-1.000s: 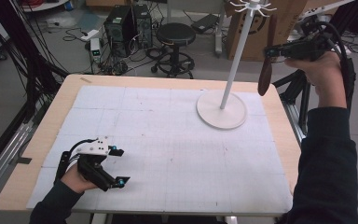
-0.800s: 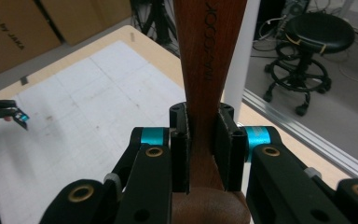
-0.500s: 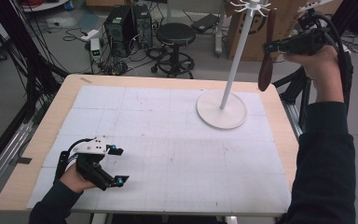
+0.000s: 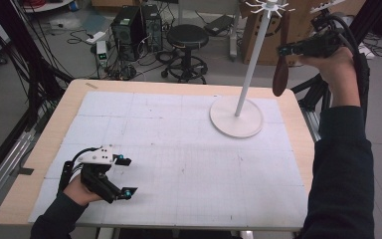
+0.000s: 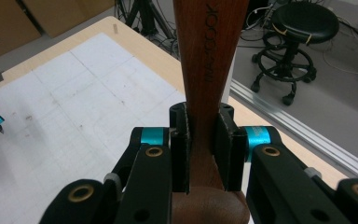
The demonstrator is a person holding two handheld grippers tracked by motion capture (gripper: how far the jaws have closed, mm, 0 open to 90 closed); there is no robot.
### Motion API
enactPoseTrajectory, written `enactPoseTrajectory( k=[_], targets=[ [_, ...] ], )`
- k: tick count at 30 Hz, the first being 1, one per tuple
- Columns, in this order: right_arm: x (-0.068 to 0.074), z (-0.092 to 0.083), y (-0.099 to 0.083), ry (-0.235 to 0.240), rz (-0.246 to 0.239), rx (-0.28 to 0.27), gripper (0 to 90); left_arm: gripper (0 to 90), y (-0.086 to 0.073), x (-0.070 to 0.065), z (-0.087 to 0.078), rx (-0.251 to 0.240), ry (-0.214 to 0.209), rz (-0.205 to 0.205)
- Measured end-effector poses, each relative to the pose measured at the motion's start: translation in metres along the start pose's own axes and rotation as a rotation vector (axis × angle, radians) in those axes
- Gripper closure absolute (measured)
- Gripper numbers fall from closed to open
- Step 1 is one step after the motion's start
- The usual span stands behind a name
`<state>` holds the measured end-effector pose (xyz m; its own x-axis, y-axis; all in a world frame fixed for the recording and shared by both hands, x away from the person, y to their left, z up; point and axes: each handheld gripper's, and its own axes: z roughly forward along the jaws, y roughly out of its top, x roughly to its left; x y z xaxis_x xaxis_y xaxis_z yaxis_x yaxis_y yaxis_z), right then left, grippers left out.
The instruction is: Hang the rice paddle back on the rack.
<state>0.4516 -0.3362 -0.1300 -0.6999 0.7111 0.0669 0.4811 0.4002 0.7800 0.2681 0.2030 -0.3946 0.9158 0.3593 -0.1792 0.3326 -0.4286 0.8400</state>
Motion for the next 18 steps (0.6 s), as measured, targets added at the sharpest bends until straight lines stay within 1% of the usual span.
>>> enactPoseTrajectory(
  k=[5, 6, 8, 16, 18],
  targets=[
    [0.003, 0.004, 0.002, -0.014, -0.021, 0.003, 77.9, 1.7, 0.0, 0.0, 0.0, 0.007, -0.003, 0.004],
    [0.004, 0.004, 0.003, -0.015, -0.015, 0.004, 77.9, 1.7, 0.0, 0.0, 0.0, 0.007, -0.003, 0.004],
    [0.004, 0.006, 0.004, -0.015, -0.021, 0.007, 77.9, 1.7, 0.0, 0.0, 0.0, 0.006, -0.004, 0.0],
    [0.003, 0.012, 0.006, -0.024, -0.008, -0.002, 78.0, 1.6, 0.0, 0.001, 0.0, 0.005, -0.008, -0.002],
    [0.002, 0.013, 0.007, -0.024, -0.012, -0.002, 78.0, 1.7, 0.0, 0.001, 0.0, 0.006, -0.009, 0.0]
  ],
)
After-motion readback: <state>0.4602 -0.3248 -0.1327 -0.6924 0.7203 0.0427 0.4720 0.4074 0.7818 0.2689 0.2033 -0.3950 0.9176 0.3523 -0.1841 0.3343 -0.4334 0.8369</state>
